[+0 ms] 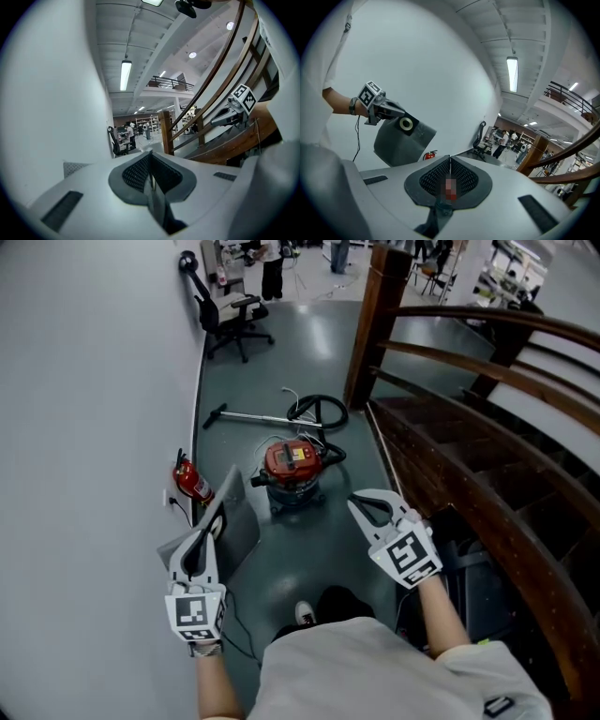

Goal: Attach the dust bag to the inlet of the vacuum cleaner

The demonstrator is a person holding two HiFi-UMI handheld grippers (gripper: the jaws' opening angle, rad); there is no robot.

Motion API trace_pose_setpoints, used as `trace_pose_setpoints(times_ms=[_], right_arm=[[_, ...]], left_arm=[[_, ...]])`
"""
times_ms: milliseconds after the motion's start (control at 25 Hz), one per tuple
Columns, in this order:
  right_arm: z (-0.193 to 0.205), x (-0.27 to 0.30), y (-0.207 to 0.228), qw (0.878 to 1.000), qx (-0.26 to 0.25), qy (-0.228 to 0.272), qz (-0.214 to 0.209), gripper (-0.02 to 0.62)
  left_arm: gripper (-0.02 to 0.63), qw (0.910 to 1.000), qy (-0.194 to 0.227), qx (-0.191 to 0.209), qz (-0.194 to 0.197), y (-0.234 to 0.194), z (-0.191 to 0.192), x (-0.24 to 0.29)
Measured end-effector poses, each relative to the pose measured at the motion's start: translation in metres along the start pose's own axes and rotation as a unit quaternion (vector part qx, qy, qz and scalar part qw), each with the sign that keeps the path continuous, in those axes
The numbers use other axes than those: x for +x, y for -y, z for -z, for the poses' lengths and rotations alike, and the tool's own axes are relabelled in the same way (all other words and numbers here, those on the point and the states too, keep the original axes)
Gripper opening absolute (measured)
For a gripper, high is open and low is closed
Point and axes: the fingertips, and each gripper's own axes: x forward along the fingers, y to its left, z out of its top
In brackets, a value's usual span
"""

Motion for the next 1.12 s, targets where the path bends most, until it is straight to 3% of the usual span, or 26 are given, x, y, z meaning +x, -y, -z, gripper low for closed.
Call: trace_pose_setpoints(times_ms=[560, 1120], right_arm=[[0.017, 0.103, 0.047, 0.999, -0.018, -0.012, -0.040, 0.029], [0.062, 0.242, 0.148, 0.996, -0.023, -0.046, -0.071, 0.029]], left_arm=[[0.015, 0.9987, -0.032, -0.023, -0.032, -0.047, 0.027, 0.073], [0.014, 0.9933, -0.068, -0.031, -0.088, -0.094, 0.039, 0.195]])
